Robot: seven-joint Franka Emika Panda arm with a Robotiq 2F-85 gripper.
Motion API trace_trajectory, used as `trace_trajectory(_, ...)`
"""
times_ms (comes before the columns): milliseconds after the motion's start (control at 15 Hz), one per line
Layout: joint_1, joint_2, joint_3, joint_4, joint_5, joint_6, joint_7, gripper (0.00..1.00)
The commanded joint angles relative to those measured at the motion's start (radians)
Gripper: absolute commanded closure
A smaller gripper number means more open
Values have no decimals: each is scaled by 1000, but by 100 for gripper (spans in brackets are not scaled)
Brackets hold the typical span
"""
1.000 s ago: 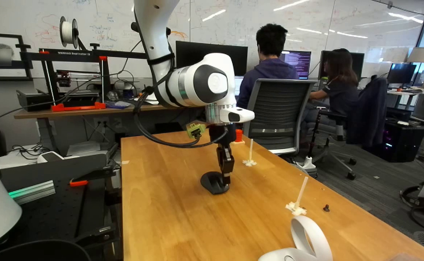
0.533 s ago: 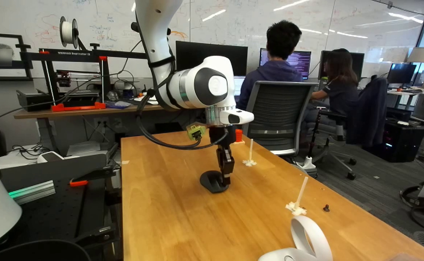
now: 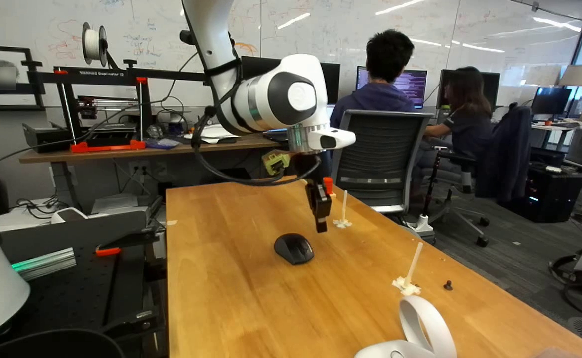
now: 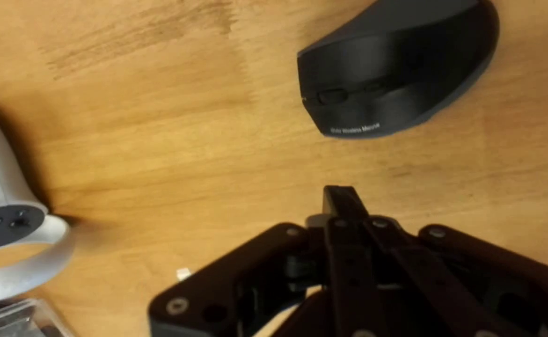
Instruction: Press the left button on the mouse
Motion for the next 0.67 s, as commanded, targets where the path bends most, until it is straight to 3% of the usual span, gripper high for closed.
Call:
trace_trajectory(0, 4, -172, -2, -65, 17, -50, -89, 100)
trace_trajectory(333, -32, -359, 45, -77, 9, -152, -172, 100)
trace_trajectory(600, -84, -483, 132, -78, 132, -230, -313, 100)
